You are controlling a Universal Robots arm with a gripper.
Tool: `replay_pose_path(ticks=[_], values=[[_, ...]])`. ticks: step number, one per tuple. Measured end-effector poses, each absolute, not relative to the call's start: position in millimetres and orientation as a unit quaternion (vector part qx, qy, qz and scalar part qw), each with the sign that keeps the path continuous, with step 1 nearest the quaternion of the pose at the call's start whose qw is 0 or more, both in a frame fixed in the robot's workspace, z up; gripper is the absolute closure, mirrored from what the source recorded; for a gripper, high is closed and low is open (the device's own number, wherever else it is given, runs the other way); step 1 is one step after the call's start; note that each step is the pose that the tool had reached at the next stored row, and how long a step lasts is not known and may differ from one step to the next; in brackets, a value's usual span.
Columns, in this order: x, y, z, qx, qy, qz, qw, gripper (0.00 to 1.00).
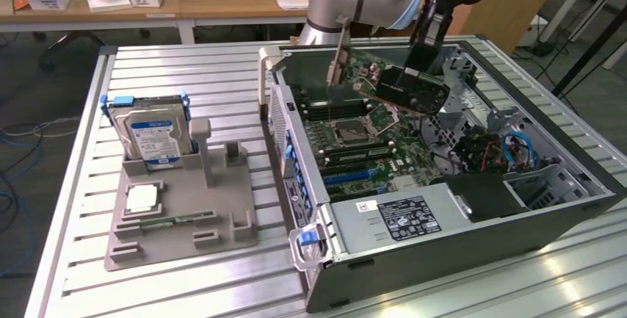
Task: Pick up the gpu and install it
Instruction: 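Insert the gpu into the slot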
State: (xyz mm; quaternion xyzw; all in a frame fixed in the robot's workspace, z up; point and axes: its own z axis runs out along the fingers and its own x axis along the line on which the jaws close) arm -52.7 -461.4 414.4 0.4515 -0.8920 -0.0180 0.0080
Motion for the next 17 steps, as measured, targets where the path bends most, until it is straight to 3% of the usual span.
replay_pose_path(ticks=[17], values=[[-52.7, -461.4, 414.5, 0.490, -0.871, -0.018, 0.009, 0.74]])
